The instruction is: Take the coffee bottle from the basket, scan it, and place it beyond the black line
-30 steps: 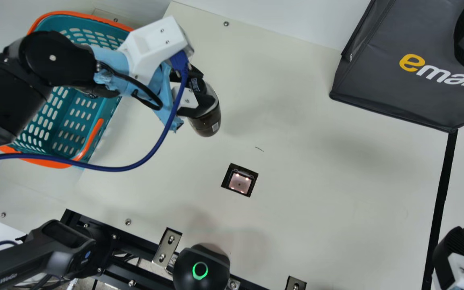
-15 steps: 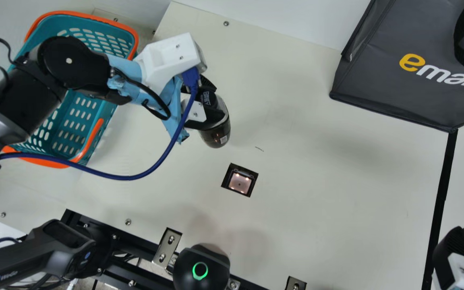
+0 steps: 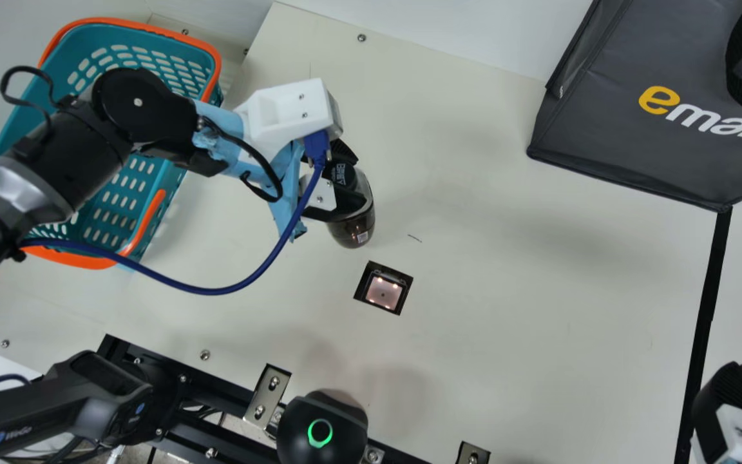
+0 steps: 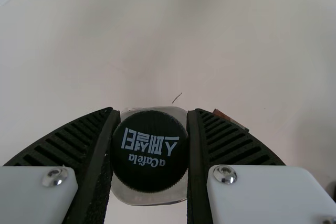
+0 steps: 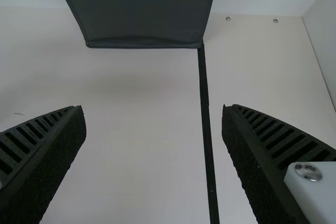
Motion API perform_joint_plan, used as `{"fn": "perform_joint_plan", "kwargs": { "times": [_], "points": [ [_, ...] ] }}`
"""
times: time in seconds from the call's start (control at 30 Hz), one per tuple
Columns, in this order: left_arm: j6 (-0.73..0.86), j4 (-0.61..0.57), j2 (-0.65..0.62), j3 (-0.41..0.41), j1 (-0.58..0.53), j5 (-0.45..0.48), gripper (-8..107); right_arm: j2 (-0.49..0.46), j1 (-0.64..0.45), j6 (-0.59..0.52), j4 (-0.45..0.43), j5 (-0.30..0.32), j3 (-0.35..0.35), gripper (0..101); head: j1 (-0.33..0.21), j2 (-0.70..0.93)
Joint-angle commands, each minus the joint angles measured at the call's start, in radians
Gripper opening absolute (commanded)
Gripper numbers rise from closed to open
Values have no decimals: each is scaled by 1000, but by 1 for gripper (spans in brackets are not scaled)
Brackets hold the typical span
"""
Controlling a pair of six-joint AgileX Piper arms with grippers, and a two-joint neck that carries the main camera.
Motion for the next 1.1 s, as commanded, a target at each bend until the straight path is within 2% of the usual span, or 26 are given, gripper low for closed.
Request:
{"fn": "perform_joint_plan", "kwargs": {
  "times": [0.0, 0.73, 1.07],
  "points": [
    [13, -6, 11, 0, -1, -8, 10, 0, 0, 0, 0, 0, 0, 91, -26, 2],
    [65, -31, 89, -17, 9, -66, 10, 0, 0, 0, 0, -1, 0, 91, -26, 2],
    [73, -32, 80, 0, 12, -70, 44, 0, 0, 0, 0, -2, 0, 91, -26, 2]
  ]
}}
